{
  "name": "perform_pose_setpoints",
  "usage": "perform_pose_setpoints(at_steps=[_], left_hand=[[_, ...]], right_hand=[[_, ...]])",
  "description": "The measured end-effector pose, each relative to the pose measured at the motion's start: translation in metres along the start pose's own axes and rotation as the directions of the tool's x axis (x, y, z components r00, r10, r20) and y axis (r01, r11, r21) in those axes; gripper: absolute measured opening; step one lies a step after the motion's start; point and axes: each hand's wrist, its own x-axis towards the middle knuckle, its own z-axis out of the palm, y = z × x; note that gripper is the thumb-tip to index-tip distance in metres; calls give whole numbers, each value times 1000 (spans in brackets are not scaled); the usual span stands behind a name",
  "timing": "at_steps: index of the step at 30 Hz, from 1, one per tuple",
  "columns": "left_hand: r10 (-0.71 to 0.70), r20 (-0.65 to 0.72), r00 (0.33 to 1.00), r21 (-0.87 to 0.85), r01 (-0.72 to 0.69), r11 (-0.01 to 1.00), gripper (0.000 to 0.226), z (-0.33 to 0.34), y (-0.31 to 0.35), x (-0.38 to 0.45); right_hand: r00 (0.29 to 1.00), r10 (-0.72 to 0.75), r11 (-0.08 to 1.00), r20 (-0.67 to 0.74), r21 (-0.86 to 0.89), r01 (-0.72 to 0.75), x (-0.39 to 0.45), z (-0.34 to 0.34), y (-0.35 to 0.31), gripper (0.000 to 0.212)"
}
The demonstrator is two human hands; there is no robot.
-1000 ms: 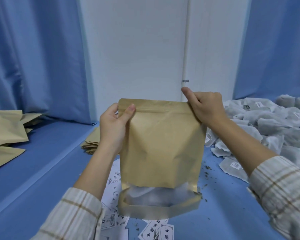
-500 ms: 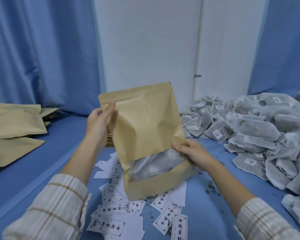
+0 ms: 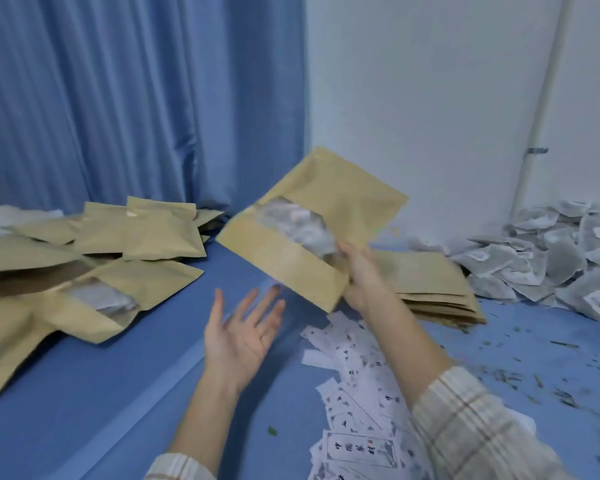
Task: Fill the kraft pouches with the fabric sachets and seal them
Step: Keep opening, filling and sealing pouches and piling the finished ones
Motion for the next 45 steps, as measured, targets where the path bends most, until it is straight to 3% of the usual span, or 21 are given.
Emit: perform_pose_setpoints(at_steps=[2, 4, 8, 12, 14, 16, 18, 20, 22, 25, 28, 29, 30, 33, 35, 37, 39, 40, 41, 43, 45], left_hand=[[65, -56, 996, -36, -68, 997, 65, 4, 1, 11], [64, -110, 992, -11, -65, 998, 63, 10, 4, 23], [48, -129, 990, 8, -47, 999, 63, 14, 16, 42], [-24, -195, 981, 173, 59, 983, 48, 18, -8, 63], [-68, -244, 967, 209, 121, 970, 38, 19, -25, 73], [-99, -277, 956, 204, 159, 966, 33, 20, -39, 82], [-118, -283, 952, 201, 179, 963, 35, 22, -51, 91], [-133, -287, 949, 194, 194, 962, 37, 22, -62, 101], [-151, -283, 947, 176, 206, 963, 36, 25, -70, 109], [-183, -275, 944, 149, 230, 962, 36, 30, -81, 117], [-190, -290, 938, 144, 239, 960, 39, 34, -95, 121], [-185, -292, 938, 153, 237, 960, 41, 35, -100, 121], [-178, -286, 941, 166, 232, 958, 42, 37, -103, 121], [-160, -226, 961, 219, 210, 953, 37, 43, -105, 115], [-154, -165, 974, 277, 195, 941, 36, 48, -105, 108], [-100, -150, 984, 338, 146, 930, 35, 55, -109, 100], [13, -194, 981, 362, 60, 930, 29, 62, -113, 93], [64, -221, 973, 388, 28, 921, 27, 66, -115, 89], [121, -244, 962, 453, 3, 891, 26, 70, -117, 85], [299, -201, 933, 703, -75, 707, 25, 75, -119, 76], [468, 65, 881, 862, -286, 419, 39, 83, -121, 60]], right_hand=[[946, 225, 971, 232, -134, -198, 21, 91, 10, 70], [874, 410, 847, 261, -465, -258, 28, 147, 28, 94], [939, 256, 708, 231, -706, -20, 43, 142, 69, 90], [988, 114, 694, 103, -720, -5, 73, 76, 88, 67], [998, 15, 627, 60, -778, 37, 82, 42, 86, 53], [993, -99, 468, 57, -878, 97, 91, 6, 82, 44], [969, -236, 221, 76, -967, 129, 98, -30, 76, 45], [935, -336, -76, 113, -993, 93, 106, -64, 68, 57], [946, -298, -296, 123, -955, 31, 111, -91, 60, 74], [984, -163, -458, 71, -889, -12, 113, -119, 57, 83], [958, -200, -520, 205, -851, 73, 100, -129, 55, 57], [904, -271, -548, 330, -825, 137, 92, -131, 54, 43], [797, -366, -584, 481, -785, 206, 85, -133, 53, 28], [359, -527, -634, 770, -638, 437, 65, -145, 54, 8], [215, -541, -644, 813, -564, 516, 52, -148, 53, 10], [154, -545, -638, 824, -527, 562, 38, -148, 49, 12], [178, -527, -615, 831, -517, 596, 23, -147, 44, 15], [246, -517, -566, 820, -543, 620, 14, -145, 40, 16], [365, -505, -473, 782, -604, 641, 4, -142, 35, 17], [679, -418, -152, 604, -783, 603, -15, -131, 19, 25], [857, -309, 266, 413, -827, 495, -30, -121, 1, 31]])
